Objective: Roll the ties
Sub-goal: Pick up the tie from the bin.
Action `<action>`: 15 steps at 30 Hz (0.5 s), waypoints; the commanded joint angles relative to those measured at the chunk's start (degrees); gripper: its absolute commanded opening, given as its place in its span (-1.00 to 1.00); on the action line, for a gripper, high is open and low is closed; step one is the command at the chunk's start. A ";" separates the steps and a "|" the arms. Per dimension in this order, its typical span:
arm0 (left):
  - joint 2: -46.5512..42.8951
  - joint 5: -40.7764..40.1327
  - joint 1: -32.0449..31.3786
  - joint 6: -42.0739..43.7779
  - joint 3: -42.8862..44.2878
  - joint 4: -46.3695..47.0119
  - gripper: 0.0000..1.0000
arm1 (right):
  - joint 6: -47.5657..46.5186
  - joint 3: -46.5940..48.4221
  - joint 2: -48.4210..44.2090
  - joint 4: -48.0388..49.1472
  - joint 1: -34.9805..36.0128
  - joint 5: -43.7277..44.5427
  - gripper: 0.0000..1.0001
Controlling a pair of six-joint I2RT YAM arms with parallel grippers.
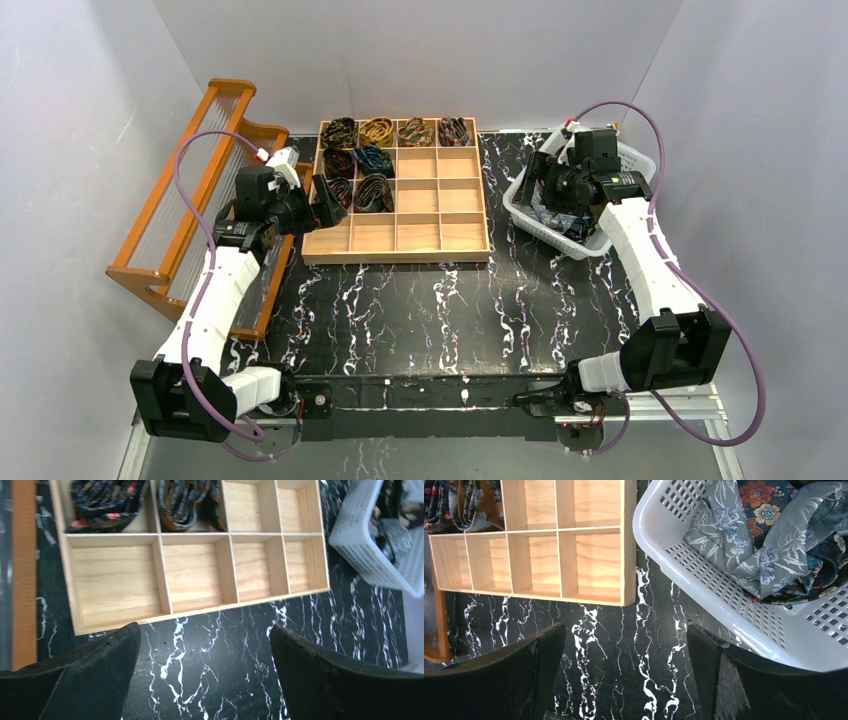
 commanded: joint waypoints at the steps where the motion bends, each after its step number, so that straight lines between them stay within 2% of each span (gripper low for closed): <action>1: -1.75 -12.78 -0.15 -4.16 0.03 -0.65 0.97 | 0.46 0.17 -0.19 -0.40 -0.05 2.72 0.97; 4: 0.32 -19.35 -0.15 -5.47 2.19 -6.09 0.97 | 1.04 0.49 0.08 -0.40 -0.10 6.90 0.97; 5: 1.33 -18.85 -0.15 -4.26 3.06 -8.62 0.97 | 1.13 0.71 0.22 -0.40 -0.11 8.40 0.97; 7: 2.91 -13.40 -0.07 -1.59 3.86 -11.07 0.97 | 1.03 1.53 0.90 -0.89 -0.09 12.52 0.97; 12: 0.71 -5.44 0.26 -2.01 -1.41 -6.73 0.97 | 0.28 4.05 4.54 -0.99 -0.65 24.43 0.97; 15: -1.07 -2.00 0.45 -2.99 -3.55 -4.70 0.97 | 2.38 8.83 9.92 -2.62 -3.19 24.59 0.97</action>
